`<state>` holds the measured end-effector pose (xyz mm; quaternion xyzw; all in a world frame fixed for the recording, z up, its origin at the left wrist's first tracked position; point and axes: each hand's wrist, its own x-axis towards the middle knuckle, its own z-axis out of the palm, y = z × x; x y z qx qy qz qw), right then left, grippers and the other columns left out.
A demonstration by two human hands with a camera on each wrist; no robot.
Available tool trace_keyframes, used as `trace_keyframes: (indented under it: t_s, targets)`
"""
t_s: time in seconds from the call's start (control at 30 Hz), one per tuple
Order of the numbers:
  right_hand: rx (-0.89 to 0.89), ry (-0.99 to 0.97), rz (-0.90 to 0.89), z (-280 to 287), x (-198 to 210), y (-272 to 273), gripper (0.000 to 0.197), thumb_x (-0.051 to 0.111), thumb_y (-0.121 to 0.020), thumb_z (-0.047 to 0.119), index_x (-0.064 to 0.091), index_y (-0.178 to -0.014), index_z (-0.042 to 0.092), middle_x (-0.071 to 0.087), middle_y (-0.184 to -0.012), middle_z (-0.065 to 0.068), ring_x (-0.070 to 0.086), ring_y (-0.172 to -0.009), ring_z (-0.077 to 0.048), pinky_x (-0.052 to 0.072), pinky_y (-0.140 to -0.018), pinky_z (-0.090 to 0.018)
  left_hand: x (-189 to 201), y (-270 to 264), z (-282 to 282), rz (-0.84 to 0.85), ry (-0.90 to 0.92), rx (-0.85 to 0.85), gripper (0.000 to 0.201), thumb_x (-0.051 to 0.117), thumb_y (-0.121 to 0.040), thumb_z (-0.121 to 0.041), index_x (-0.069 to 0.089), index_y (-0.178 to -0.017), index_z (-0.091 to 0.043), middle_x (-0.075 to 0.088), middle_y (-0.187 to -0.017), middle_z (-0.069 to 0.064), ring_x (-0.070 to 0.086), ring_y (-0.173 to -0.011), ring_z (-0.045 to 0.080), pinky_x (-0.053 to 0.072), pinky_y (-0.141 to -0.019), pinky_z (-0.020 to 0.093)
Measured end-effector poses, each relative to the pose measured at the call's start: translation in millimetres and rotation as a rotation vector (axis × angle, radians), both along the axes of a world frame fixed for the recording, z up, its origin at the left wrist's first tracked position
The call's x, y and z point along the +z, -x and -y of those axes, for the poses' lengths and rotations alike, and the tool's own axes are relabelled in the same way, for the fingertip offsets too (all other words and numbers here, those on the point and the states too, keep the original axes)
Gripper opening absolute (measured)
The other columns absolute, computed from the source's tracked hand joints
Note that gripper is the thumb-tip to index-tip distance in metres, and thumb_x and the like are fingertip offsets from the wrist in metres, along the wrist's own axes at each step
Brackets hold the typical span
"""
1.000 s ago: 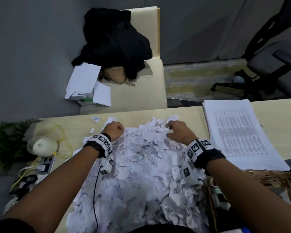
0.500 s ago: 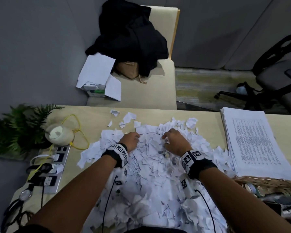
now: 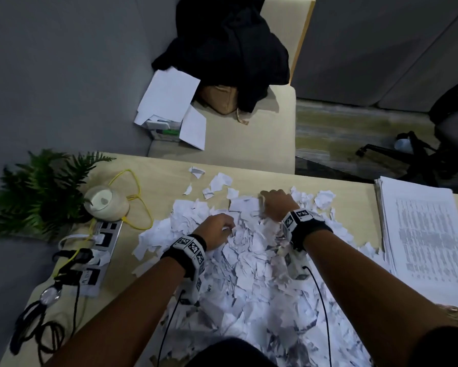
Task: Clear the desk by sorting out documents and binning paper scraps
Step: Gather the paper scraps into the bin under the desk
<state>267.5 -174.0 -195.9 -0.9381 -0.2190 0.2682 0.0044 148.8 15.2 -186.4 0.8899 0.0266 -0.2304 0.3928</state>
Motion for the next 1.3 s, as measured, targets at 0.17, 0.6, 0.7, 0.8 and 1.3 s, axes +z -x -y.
trace_keyframes:
  t_s: [0.17,0.6,0.7,0.8,1.3]
  targets:
    - [0.038,0.142,0.056,-6,-2,-2,0.032,0.044,-0.095,0.025,0.062,-0.113,0.006,0.06,-0.119,-0.014,0.048,-0.117,-0.033,0.039,-0.094,-0.039,-8,-8,-6,-0.01,0.02,0.094,0.029,0.041,-0.096,0.0,0.064,-0.114,-0.002,0.063,-0.119,0.014,0.061,-0.102,0.026,0.048,-0.084,0.028]
    - [0.007,0.05,0.047,-7,-8,7,0.038,0.043,-0.095,0.03,0.052,-0.124,0.01,0.061,-0.122,-0.012,0.047,-0.118,-0.033,0.036,-0.096,-0.042,-15,-14,2,-0.056,-0.037,0.013,0.036,0.045,-0.096,-0.005,0.053,-0.131,-0.006,0.042,-0.138,0.008,0.052,-0.118,0.022,0.039,-0.096,0.022]
    - [-0.016,0.029,0.066,-6,-8,8,0.041,0.046,-0.094,0.032,0.052,-0.128,0.008,0.052,-0.126,-0.016,0.046,-0.118,-0.035,0.037,-0.098,-0.045,-18,-15,4,-0.041,-0.039,0.022,0.039,0.047,-0.096,-0.006,0.051,-0.134,-0.007,0.042,-0.139,0.006,0.054,-0.113,0.021,0.039,-0.093,0.02]
    - [0.008,0.015,0.094,-3,-11,13,0.054,0.063,-0.086,0.035,0.046,-0.132,0.012,0.043,-0.128,-0.013,0.045,-0.116,-0.035,0.04,-0.096,-0.046,-21,-16,6,-0.052,-0.082,-0.03,0.047,0.049,-0.095,-0.009,0.044,-0.142,-0.009,0.039,-0.139,0.006,0.051,-0.115,0.023,0.041,-0.096,0.026]
    - [0.044,0.093,0.034,-4,13,13,0.028,0.05,-0.087,0.023,0.059,-0.111,0.012,0.062,-0.115,-0.011,0.048,-0.118,-0.031,0.03,-0.105,-0.044,-23,-19,2,-0.023,0.008,0.132,0.031,0.053,-0.094,-0.008,0.056,-0.124,-0.009,0.049,-0.131,0.01,0.056,-0.11,0.024,0.04,-0.094,0.024]
